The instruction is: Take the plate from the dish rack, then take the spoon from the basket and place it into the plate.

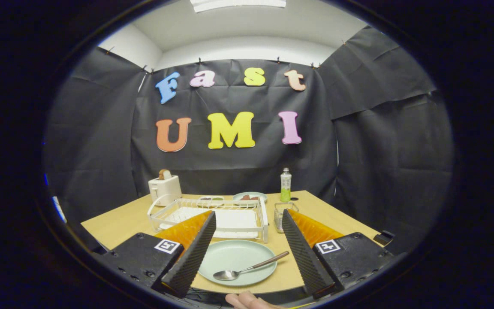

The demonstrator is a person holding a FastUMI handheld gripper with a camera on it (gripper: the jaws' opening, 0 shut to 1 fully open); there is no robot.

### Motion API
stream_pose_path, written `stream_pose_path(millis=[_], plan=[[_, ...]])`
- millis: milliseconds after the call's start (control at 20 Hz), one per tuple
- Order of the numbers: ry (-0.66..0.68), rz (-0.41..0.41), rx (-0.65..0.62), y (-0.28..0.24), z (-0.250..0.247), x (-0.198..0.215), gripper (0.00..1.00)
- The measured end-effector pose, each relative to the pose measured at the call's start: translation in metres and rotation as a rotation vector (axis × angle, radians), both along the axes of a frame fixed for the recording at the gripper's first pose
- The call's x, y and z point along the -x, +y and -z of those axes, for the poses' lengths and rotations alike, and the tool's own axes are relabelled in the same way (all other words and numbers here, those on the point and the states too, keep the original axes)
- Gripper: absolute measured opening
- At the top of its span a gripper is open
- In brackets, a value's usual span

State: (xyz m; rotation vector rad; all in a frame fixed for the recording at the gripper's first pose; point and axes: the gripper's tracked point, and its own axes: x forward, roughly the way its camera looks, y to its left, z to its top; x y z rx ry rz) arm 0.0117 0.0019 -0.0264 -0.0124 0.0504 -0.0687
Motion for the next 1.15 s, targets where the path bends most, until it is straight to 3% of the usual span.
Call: stream_pose_path(millis=[1150], plan=[[-0.043, -0.015, -0.020, -0.009, -0.024, 0.017, 0.99]])
